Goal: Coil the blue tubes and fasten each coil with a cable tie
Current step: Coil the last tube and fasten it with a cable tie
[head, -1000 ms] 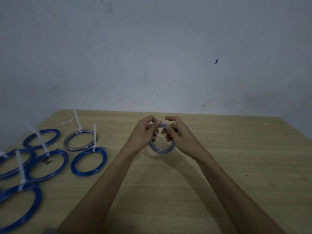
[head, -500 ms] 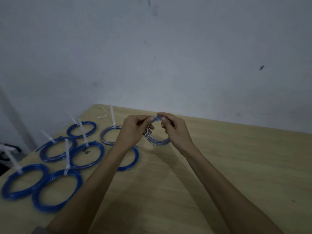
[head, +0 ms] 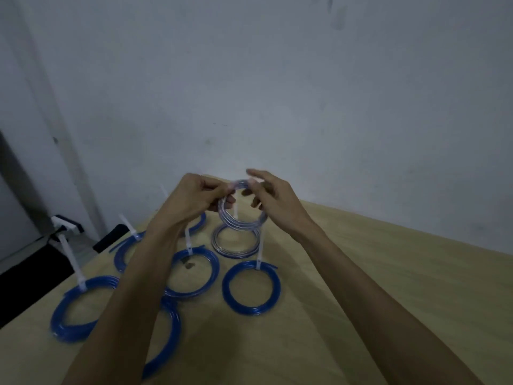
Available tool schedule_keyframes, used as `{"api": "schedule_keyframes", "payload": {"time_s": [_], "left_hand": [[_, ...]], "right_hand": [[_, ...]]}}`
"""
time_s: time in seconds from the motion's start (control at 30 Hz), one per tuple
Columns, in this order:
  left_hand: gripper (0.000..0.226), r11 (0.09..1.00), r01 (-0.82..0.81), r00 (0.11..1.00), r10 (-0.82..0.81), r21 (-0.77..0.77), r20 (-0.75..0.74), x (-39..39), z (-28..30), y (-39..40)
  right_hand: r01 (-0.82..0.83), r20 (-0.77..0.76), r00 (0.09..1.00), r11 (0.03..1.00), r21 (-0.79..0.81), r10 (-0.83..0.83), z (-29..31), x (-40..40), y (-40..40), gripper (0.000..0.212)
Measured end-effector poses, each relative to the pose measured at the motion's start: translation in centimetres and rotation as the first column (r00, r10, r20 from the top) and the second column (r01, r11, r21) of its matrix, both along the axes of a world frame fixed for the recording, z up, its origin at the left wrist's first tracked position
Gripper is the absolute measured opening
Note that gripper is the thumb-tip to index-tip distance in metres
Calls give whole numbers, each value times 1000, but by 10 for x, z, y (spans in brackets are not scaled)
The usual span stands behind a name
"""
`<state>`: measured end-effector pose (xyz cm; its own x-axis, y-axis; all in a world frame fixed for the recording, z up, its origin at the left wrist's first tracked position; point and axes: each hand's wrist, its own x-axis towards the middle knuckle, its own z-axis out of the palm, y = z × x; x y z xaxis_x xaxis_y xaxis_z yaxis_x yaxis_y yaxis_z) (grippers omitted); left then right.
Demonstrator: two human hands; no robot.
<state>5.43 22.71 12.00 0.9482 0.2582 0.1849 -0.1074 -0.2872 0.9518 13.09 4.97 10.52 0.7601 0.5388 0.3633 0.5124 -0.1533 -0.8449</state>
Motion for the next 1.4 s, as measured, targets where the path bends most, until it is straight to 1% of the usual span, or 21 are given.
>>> {"api": "schedule_keyframes", "payload": {"time_s": [0.07, 0.1, 0.17, 0.2, 0.27, 0.33, 0.43, 0.5, 0.53, 0.6, 0.63, 0.67, 0.87, 0.9, 0.97, 1.0, 1.07, 1.13, 1.23, 1.3, 1.4], "left_hand": [[13, 997, -72, 997, 71, 20, 37, -1, 7, 22], [13, 995, -101, 994, 100, 22, 54, -2, 10, 31], [12, 988, -157, 984, 156, 7, 82, -3, 14, 50], [11, 984, -180, 979, 180, 2, 93, -3, 15, 57], [11, 976, -219, 971, 218, 3, 101, -4, 13, 70], [11, 966, -258, 961, 256, 4, 102, -3, 9, 80], [12, 945, -326, 940, 324, 0, 105, -4, 3, 95], [13, 935, -355, 930, 353, 1, 107, -5, 1, 105], [13, 931, -364, 926, 363, -5, 107, -6, 0, 109], [13, 928, -372, 922, 373, -28, 105, -8, 0, 114], [12, 928, -369, 922, 372, -43, 105, -8, 1, 116], [12, 930, -362, 925, 366, -57, 105, -9, 2, 117], [12, 934, -339, 931, 350, -109, 106, -9, 4, 118], [12, 934, -338, 930, 350, -116, 110, -10, 6, 118], [13, 932, -334, 928, 351, -137, 124, -14, 9, 116], [13, 931, -329, 927, 351, -160, 131, -16, 10, 113], [14, 931, -294, 935, 327, -217, 135, -19, 11, 99], [15, 935, -249, 949, 288, -253, 130, -21, 11, 79], [15, 943, -181, 969, 220, -279, 114, -18, 8, 41], [16, 950, -136, 983, 166, -281, 85, -13, 1, 9], [18, 956, -67, 997, 75, -287, 15, -5, -19, -49]], "right_hand": [[53, -84, 995, 997, 54, -49, 8, 15, 18, 40], [107, -80, 992, 992, 70, -101, 11, 23, 25, 38], [191, 70, 979, 981, 10, -192, 11, 42, 46, 29], [202, 153, 969, 978, -54, -192, 9, 49, 57, 24], [200, 293, 947, 955, -219, -131, 5, 60, 81, 19], [227, 434, 900, 891, -393, -38, -2, 66, 102, 17], [366, 669, 718, 713, -598, 192, -18, 70, 129, 20], [486, 705, 607, 531, -694, 366, -28, 74, 147, 15], [534, 678, 586, 419, -735, 443, -32, 76, 155, 11], [585, 593, 604, 209, -784, 532, -39, 80, 168, 18], [594, 571, 611, 159, -789, 548, -43, 82, 172, 20], [596, 568, 611, 152, -788, 551, -47, 83, 174, 19], [583, 639, 567, 296, -757, 520, -53, 83, 175, 14], [568, 664, 552, 355, -742, 505, -47, 81, 172, 17], [485, 708, 562, 523, -701, 427, -33, 75, 162, 20], [421, 712, 602, 614, -668, 362, -24, 73, 153, 21], [265, 641, 737, 780, -567, 215, -5, 68, 128, 20], [148, 517, 847, 881, -450, 122, 9, 64, 99, 13], [148, 397, 918, 950, -274, -28, 23, 51, 46, 9], [213, 346, 928, 958, -193, -137, 29, 39, 7, 8], [304, 306, 918, 943, -137, -252, 27, 15, -55, 12]]}}
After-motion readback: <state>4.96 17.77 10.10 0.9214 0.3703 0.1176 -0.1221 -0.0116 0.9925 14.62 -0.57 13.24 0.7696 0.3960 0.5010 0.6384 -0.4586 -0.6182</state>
